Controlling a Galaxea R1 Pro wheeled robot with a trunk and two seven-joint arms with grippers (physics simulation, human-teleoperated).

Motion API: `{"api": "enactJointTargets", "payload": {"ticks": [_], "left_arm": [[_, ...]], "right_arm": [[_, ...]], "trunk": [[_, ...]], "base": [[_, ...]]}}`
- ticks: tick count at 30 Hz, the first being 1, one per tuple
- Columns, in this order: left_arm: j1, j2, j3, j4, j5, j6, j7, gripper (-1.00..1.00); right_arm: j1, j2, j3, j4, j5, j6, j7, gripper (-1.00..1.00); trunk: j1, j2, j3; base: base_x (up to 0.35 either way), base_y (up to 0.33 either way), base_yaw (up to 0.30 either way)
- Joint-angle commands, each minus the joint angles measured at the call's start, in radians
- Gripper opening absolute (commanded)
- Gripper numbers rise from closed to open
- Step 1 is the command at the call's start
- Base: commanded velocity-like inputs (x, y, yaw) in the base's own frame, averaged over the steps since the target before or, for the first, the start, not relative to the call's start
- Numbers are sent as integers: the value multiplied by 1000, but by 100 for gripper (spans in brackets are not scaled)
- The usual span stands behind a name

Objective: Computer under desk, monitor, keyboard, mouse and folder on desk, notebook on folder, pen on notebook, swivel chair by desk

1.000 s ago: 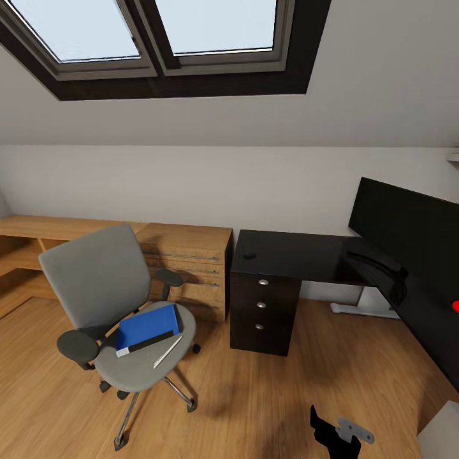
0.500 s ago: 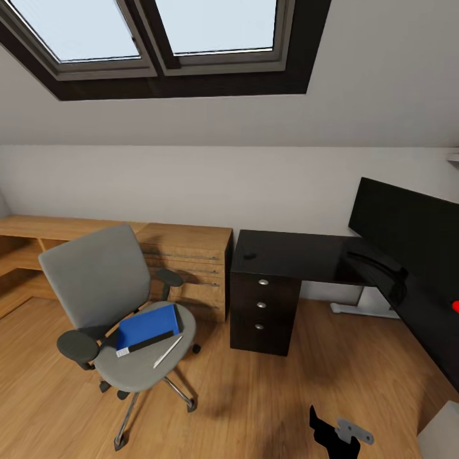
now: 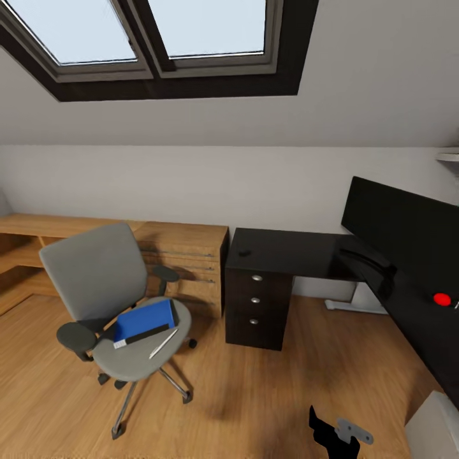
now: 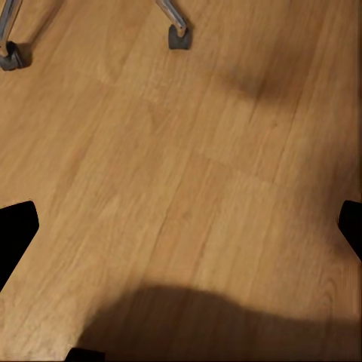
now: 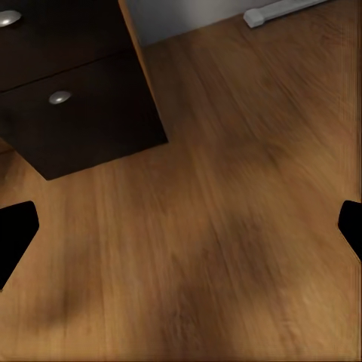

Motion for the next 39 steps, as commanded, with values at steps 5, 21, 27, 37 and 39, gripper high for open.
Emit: {"api": "enactJointTargets", "payload": {"ticks": [5, 21, 27, 37, 39], "left_arm": [[-1, 0, 2, 1, 3, -4, 1, 100], [-1, 0, 2, 1, 3, -4, 1, 100], [-1, 0, 2, 1, 3, -4, 1, 100], [-1, 0, 2, 1, 3, -4, 1, 100], [-1, 0, 2, 1, 3, -4, 1, 100]], "right_arm": [[-1, 0, -8, 2, -4, -3, 10, 100], [-1, 0, -8, 2, -4, -3, 11, 100], [-1, 1, -7, 2, -4, -3, 11, 100], [-1, 22, -7, 1, -6, -6, 10, 100], [-1, 23, -7, 1, -6, -7, 9, 100]], "trunk": [[0, -1, -1], [0, -1, -1], [0, -1, -1], [0, -1, 9], [0, -1, 12]], "base": [[-199, -191, 0], [-251, -116, 0], [-316, -12, 0], [-291, -2, 0], [-222, 0, 0]]}}
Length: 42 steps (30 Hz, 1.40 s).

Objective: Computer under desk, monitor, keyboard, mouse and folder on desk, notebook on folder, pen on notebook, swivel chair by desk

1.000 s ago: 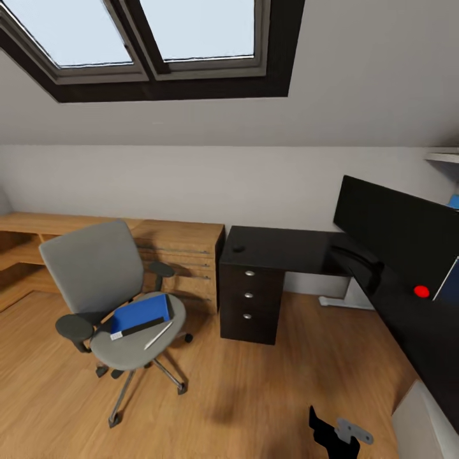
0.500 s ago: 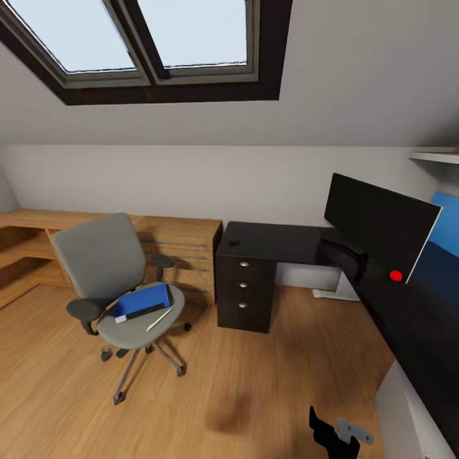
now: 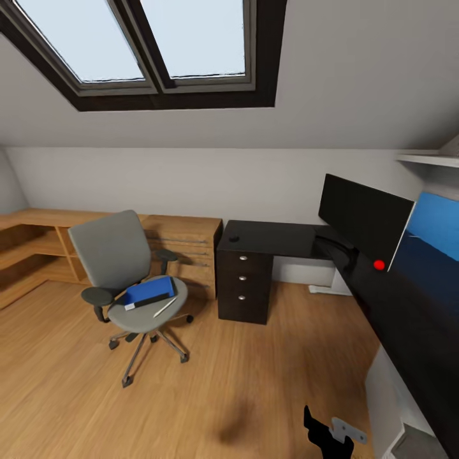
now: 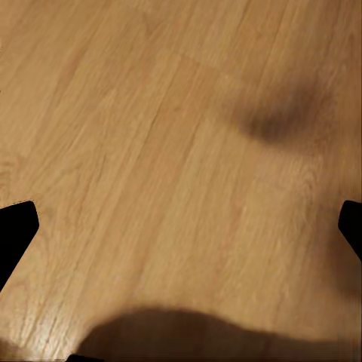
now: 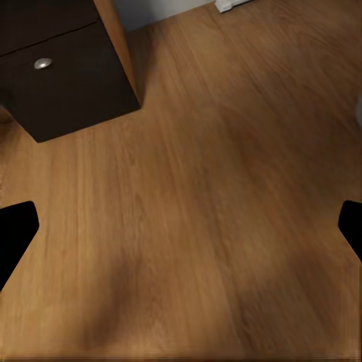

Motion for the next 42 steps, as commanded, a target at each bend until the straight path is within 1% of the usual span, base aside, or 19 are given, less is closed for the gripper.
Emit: {"api": "enactJointTargets", "payload": {"ticks": [1, 9, 20, 31, 35, 40, 41, 42], "left_arm": [[-1, 0, 2, 1, 3, -3, 0, 100], [-1, -1, 2, 1, 3, -3, 0, 100], [-1, -1, 2, 1, 2, -3, 0, 100], [-1, -2, 2, 1, 3, -3, -1, 100], [-1, -3, 2, 7, 4, -3, 0, 100], [-1, -1, 2, 34, 4, -3, 0, 100], [-1, -1, 3, 42, 4, -3, 0, 100], [-1, 0, 3, 45, 4, -3, 0, 100]], "right_arm": [[-1, 1, -8, 2, -6, -4, 10, 100], [-1, 1, -9, 1, -6, -4, 10, 100], [-1, -4, -9, 1, -6, -3, 10, 100], [-1, -5, -9, 0, -5, -1, 9, 100], [-1, -7, -9, 0, -6, 1, -4, 100], [-1, -7, -8, 0, -5, 5, -60, 100], [-1, -4, -8, 1, -4, 12, -95, 100], [-1, -4, -8, 2, -4, 19, -113, 100]], "trunk": [[0, -1, 0], [0, -1, 11], [0, -1, 13], [-43, 76, 48], [-58, 104, 61], [-77, 139, 76], [-81, 146, 80], [-85, 153, 83]], "base": [[-212, 0, 0], [-172, 0, 0], [-34, 0, 0], [-3, 0, 0], [0, 0, 0], [0, 0, 0], [0, 0, 0], [0, 0, 0]]}}
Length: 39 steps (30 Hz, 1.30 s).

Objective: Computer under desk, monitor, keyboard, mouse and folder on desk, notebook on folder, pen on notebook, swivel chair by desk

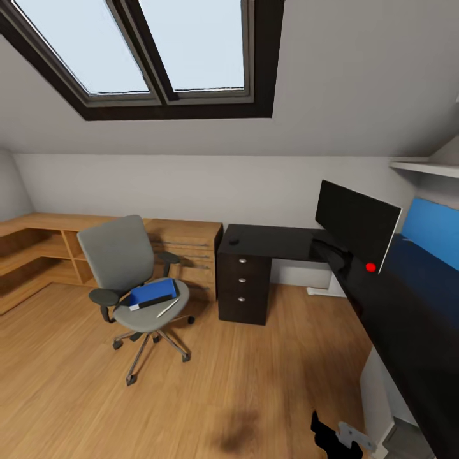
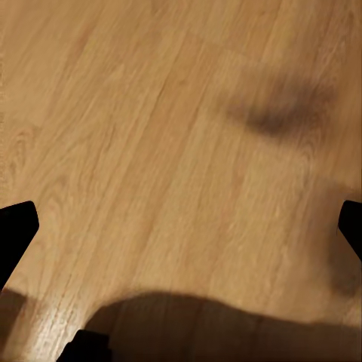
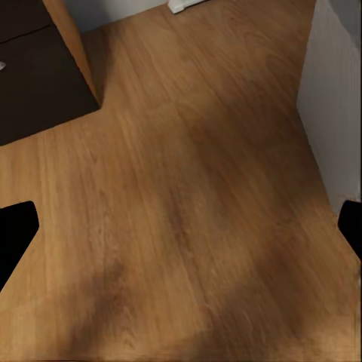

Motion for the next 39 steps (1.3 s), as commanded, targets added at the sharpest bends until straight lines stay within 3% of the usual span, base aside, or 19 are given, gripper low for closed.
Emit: {"api": "enactJointTargets", "payload": {"ticks": [1, 7, 10, 18, 22, 28, 29, 39], "left_arm": [[-1, 0, 2, 6, 2, -3, 1, 100], [-1, 1, 2, 68, 3, -7, 1, 100], [-1, 2, 2, 103, 4, -45, 3, 100], [0, 11, 5, 148, 7, -212, 12, 100], [1, 29, 7, 154, 10, -237, 9, 100], [1, 40, 8, 157, 12, -254, 6, 100], [2, 42, 8, 158, 13, -262, 6, 100], [2, 41, 9, 159, 13, -300, 3, 100]], "right_arm": [[0, 0, -7, 2, 8, 6, -19, 100], [54, -4, -5, 1, 20, 96, -81, 100], [92, -4, 1, 1, 64, 128, -94, 100], [120, -3, 6, 3, 223, 146, -104, 100], [139, -3, 7, 3, 255, 132, -105, 100], [190, -4, 7, 3, 278, 21, -104, 100], [208, -3, 8, 2, 286, -35, -104, 100], [295, 19, 8, 3, 348, -318, -102, 100]], "trunk": [[-4, 7, 2], [-27, 49, 21], [-38, 70, 30], [-69, 126, 55], [-84, 154, 68], [-107, 196, 87], [-111, 203, 90], [-150, 273, 121]], "base": [[0, 0, 0], [0, 0, 0], [0, 0, 0], [0, 0, 0], [0, 0, 0], [0, 0, 0], [0, 0, 0], [0, 0, 0]]}}
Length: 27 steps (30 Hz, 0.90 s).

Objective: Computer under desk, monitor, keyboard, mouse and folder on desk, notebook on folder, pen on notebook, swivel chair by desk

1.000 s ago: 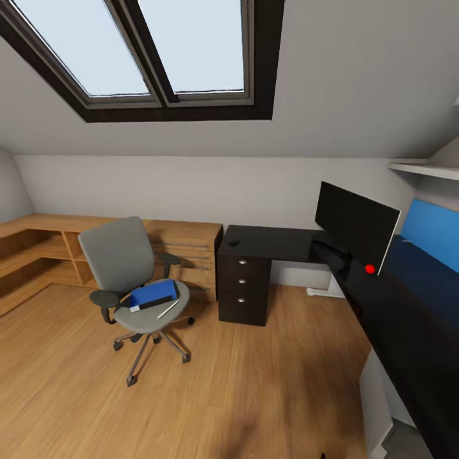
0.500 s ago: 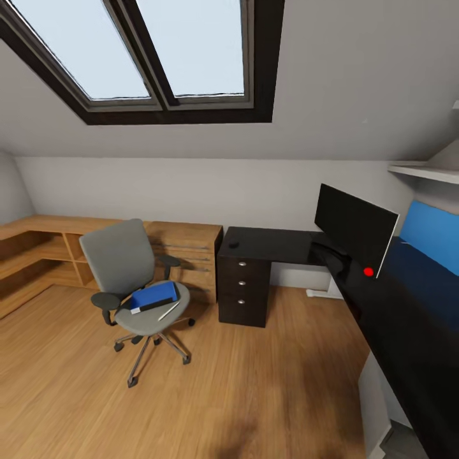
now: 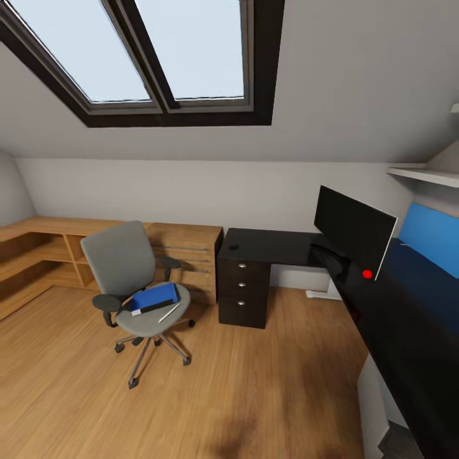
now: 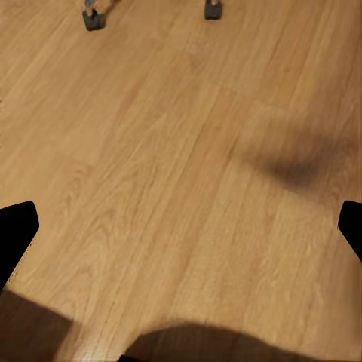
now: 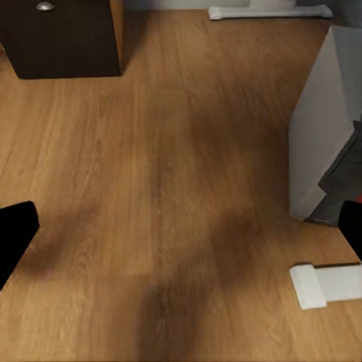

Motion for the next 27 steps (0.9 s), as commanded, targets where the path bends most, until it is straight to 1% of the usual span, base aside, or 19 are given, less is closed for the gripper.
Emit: {"api": "enactJointTargets", "payload": {"ticks": [1, 6, 13, 20, 27], "left_arm": [[-1, 0, 2, 1, -3, -10, 3, 100], [0, 0, 2, 1, -3, -39, 3, 100], [1, -1, 2, 1, -3, -56, 7, 100], [1, 2, 2, 1, -3, -58, 13, 100], [1, 1, 2, 1, -3, -57, 14, 100]], "right_arm": [[6, 2, -1, 2, 5, -17, -3, 100], [28, 7, -1, 2, 12, -50, 1, 100], [37, 12, -1, 2, 14, -56, 3, 100], [39, 37, -2, 2, 14, -47, 3, 100], [40, 44, -2, 2, 14, -44, 3, 100]], "trunk": [[-4, 6, 2], [-23, 41, 18], [-23, 41, 18], [-23, 41, 18], [-23, 41, 18]], "base": [[0, 0, 0], [0, 0, 0], [0, 0, 0], [0, 0, 0], [0, 0, -1]]}}
